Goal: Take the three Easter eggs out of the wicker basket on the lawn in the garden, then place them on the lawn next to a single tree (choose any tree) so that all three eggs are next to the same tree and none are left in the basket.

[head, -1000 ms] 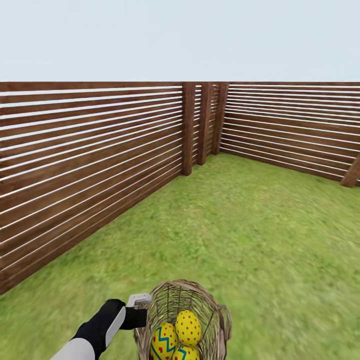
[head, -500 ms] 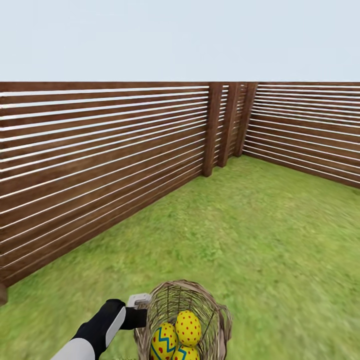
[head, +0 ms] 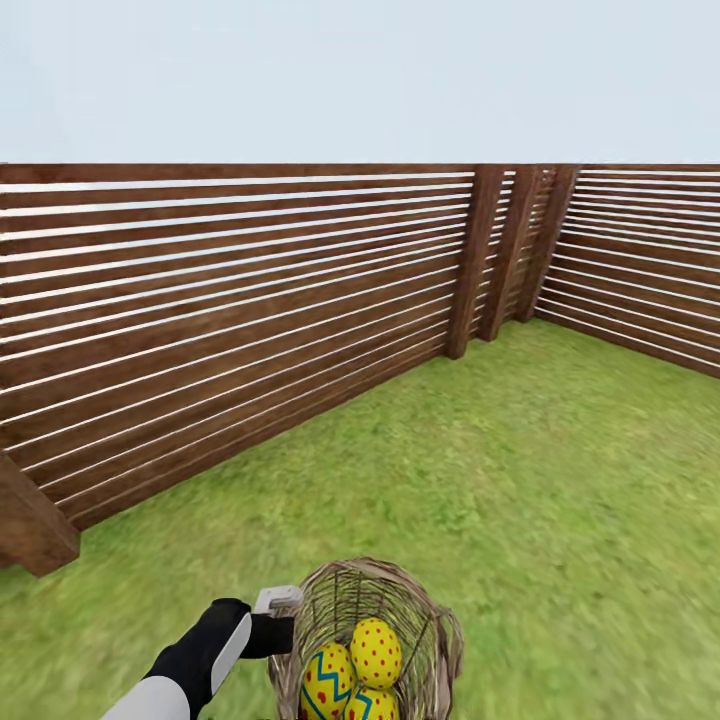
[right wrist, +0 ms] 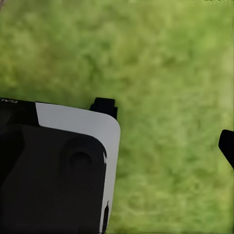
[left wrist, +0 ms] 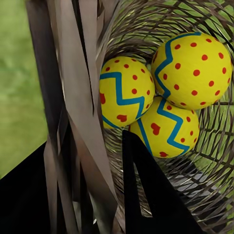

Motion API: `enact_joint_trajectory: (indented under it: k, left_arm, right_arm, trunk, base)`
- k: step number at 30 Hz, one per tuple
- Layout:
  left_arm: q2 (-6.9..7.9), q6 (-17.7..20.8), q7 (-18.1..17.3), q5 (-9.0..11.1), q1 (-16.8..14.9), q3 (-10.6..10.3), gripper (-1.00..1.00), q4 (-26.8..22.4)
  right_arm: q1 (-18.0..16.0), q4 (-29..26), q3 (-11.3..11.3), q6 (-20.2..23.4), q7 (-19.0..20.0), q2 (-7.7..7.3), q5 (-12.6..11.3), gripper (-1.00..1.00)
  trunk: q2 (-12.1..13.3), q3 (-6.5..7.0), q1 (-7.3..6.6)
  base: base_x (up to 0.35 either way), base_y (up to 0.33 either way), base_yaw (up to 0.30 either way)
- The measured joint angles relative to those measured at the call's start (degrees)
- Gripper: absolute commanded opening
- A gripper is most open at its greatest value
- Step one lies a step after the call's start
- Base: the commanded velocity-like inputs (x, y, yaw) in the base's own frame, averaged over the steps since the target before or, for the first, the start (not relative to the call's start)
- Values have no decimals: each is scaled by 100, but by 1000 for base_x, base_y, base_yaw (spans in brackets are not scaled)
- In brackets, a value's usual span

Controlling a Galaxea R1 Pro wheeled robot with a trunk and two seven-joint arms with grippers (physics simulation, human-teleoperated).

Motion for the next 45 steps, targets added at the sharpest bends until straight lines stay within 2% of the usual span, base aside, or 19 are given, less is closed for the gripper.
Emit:
enact_joint_trajectory:
  k: [19, 38, 42, 45]
  left_arm:
    - [1, 0, 0, 2, 0, 3, -100, 0]
    - [1, 0, 0, 6, 0, 2, -100, 1]
    - [1, 0, 0, 6, 0, 3, -100, 1]
    - [1, -3, 1, -18, -1, 3, -100, 2]
  right_arm:
    - [59, 4, -1, -7, 0, 2, 17, 100]
    - [59, 4, -1, -1, -8, 45, 19, 100]
    - [59, 4, 0, -7, -8, 56, 232, 100]
    - [60, 3, -1, -8, -7, 90, 284, 100]
  trunk:
    - [0, -8, 0]
    - [0, -108, 0]
    - [0, -137, 0]
    - [0, -152, 0]
  base:
    - [0, 0, 291]
    - [0, 0, 249]
    - [0, 0, 209]
    - [0, 0, 86]
